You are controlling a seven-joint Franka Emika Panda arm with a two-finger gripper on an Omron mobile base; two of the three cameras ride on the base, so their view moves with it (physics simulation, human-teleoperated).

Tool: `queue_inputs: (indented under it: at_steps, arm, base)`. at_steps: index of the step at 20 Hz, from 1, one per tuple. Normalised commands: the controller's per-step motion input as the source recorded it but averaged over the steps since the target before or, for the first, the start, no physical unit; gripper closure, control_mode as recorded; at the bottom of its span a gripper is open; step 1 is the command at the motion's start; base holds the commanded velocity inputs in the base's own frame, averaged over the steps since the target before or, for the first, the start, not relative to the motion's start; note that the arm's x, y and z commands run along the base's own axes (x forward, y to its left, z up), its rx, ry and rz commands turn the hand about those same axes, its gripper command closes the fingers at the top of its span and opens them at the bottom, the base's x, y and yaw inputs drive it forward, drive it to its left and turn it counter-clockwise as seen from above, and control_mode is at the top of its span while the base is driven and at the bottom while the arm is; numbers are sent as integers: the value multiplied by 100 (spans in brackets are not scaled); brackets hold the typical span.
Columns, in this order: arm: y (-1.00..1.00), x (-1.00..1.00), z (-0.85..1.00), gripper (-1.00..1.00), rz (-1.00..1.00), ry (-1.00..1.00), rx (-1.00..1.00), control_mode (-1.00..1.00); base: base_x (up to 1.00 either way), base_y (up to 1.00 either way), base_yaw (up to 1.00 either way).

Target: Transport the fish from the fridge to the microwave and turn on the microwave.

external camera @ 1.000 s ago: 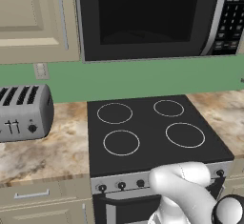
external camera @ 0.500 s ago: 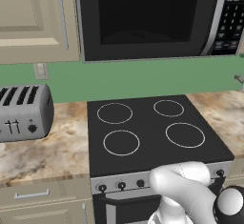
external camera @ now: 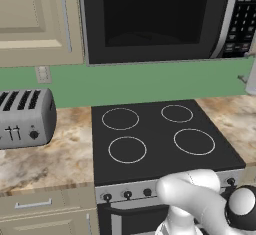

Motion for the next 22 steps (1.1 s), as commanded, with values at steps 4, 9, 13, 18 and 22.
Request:
queue_inputs:
  at_steps: [4, 9, 13, 18, 22]
  arm:
    - [-7, 22, 0, -100, 0, 0, -1, -100]
    - [-5, 26, 0, -100, 0, 0, 0, -100]
    - [-6, 26, 0, -100, 0, 0, 0, -100]
    - [-9, 21, 0, -100, 0, 0, 0, -100]
    - [-10, 16, -4, -100, 0, 0, 0, -100]
  base:
    - [0, 0, 0]
    - [0, 0, 0]
    - [0, 0, 0]
    - [0, 0, 0]
    - [0, 0, 0]
